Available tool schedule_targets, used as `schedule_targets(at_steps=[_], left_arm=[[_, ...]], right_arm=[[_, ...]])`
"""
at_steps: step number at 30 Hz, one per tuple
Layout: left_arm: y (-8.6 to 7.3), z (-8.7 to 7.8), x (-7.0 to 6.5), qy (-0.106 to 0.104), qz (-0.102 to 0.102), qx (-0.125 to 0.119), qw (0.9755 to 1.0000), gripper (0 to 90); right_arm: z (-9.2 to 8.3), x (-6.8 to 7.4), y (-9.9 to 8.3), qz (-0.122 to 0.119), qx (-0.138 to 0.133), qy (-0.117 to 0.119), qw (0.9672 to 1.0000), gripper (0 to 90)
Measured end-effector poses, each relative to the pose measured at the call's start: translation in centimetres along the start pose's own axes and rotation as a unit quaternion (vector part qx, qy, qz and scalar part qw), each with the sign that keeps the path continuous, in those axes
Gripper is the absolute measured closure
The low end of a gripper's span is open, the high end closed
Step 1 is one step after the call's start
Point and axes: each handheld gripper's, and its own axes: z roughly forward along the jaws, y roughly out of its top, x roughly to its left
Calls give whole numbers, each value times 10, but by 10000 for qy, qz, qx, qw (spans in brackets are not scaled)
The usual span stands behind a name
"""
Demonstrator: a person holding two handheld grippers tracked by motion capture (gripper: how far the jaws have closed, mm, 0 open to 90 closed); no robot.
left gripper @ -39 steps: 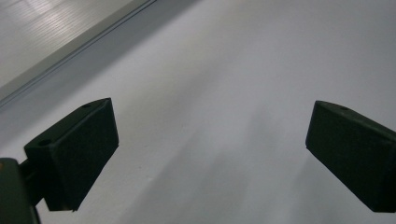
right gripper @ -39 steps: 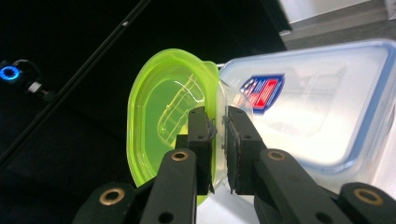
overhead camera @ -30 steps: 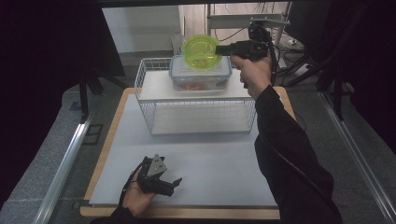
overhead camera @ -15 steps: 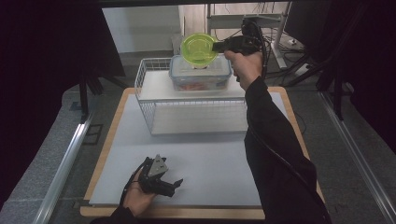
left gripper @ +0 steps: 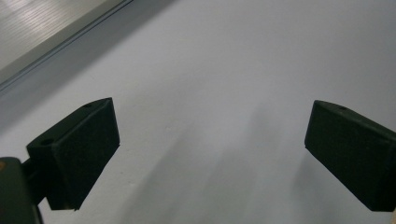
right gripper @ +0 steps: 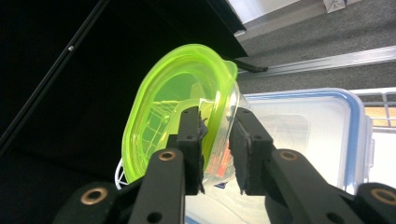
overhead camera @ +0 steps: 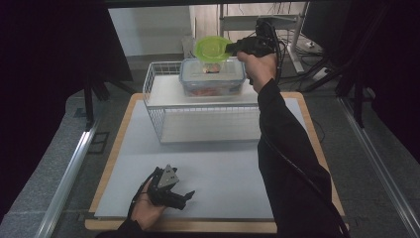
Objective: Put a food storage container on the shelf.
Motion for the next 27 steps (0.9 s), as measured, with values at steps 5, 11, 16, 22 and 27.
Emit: schedule_targets(at_steps=[5, 11, 16, 22, 27], left_arm=[[0, 1, 0, -19, -2, 14, 10000, 31], [0, 1, 0, -19, 4, 20, 10000, 31], [0, 1, -1, -31, 14, 26, 10000, 31], [0, 1, -1, -40, 27, 37, 10000, 32], [0, 1, -1, -34, 23, 35, 10000, 32]], right_arm=[[4, 1, -2, -51, 35, 28, 10000, 741], [5, 6, -4, -177, 62, -75, 9998, 741], [2, 9, -3, -230, -30, -92, 9997, 742], [3, 9, -3, -266, -34, -103, 9996, 728], [1, 9, -3, -321, -95, -53, 9994, 681]])
